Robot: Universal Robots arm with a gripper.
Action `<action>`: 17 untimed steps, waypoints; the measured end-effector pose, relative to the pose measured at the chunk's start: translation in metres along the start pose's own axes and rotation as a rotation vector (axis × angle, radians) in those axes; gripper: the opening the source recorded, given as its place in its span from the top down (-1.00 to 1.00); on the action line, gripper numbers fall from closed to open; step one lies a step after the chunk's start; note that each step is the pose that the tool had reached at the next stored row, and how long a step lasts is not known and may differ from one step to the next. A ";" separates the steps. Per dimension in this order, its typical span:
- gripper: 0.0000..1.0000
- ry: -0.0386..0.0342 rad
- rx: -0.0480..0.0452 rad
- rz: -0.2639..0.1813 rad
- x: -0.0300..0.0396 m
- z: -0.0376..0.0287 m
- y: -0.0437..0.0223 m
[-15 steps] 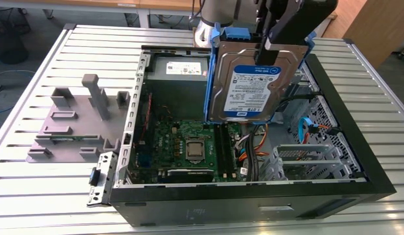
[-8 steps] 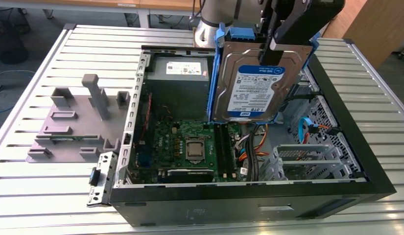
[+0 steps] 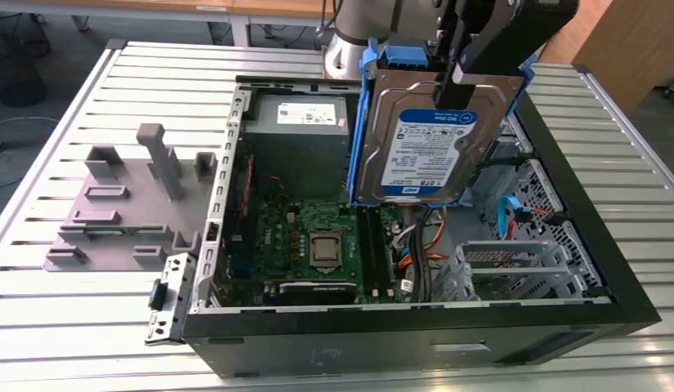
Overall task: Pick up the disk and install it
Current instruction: 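Pick up the disk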
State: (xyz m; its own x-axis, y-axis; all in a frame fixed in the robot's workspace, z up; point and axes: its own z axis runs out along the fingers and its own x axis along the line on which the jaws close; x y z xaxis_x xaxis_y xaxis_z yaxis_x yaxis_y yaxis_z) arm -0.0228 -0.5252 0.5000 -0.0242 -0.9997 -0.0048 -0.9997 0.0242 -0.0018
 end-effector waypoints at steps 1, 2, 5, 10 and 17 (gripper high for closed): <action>0.31 0.0000 0.0000 0.000 0.0000 0.0000 -0.0002; 0.31 0.0000 0.0000 0.000 0.0000 0.0000 -0.0007; 0.31 0.0000 0.0000 0.000 -0.0001 0.0000 -0.0038; 0.31 0.0000 0.0000 0.000 -0.0003 0.0000 -0.0135; 0.31 0.0000 0.0000 0.000 -0.0005 0.0001 -0.0210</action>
State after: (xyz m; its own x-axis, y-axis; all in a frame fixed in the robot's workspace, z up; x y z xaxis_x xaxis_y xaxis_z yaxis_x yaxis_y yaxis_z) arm -0.0017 -0.5252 0.5000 -0.0243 -0.9997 -0.0048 -0.9997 0.0243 -0.0018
